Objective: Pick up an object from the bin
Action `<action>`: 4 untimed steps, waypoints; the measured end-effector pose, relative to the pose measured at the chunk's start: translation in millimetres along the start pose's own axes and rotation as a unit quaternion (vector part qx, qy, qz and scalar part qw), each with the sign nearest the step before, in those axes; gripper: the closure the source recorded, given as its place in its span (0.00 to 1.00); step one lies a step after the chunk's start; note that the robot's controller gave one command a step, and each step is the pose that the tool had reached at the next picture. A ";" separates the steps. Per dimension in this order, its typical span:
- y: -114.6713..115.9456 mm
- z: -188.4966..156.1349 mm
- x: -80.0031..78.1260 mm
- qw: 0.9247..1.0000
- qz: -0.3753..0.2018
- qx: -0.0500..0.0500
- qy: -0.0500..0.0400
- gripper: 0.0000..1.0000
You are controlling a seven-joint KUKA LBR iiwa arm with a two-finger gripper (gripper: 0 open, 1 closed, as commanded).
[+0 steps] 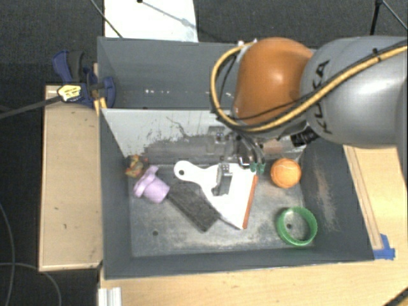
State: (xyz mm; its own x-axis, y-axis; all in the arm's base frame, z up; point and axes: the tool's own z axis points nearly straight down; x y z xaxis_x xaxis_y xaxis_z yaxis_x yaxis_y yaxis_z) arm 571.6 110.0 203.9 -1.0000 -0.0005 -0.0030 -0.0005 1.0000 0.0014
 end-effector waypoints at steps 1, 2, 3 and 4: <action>-8.2 58.1 -3.7 1.000 -0.015 0.000 -0.003 0.00; -8.2 88.5 3.9 0.999 0.053 0.001 0.002 0.00; -5.3 105.9 -1.8 0.997 0.081 0.000 0.001 0.00; -4.8 110.0 -1.4 0.999 0.049 0.000 0.000 0.00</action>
Offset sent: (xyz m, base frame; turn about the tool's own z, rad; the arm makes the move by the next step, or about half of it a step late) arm -0.0077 -0.0059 -0.0980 0.1978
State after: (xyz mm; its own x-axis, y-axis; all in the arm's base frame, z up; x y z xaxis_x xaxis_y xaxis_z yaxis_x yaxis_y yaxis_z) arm 573.3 105.4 93.9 -0.9952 0.0977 -0.0021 0.0977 0.9952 0.0006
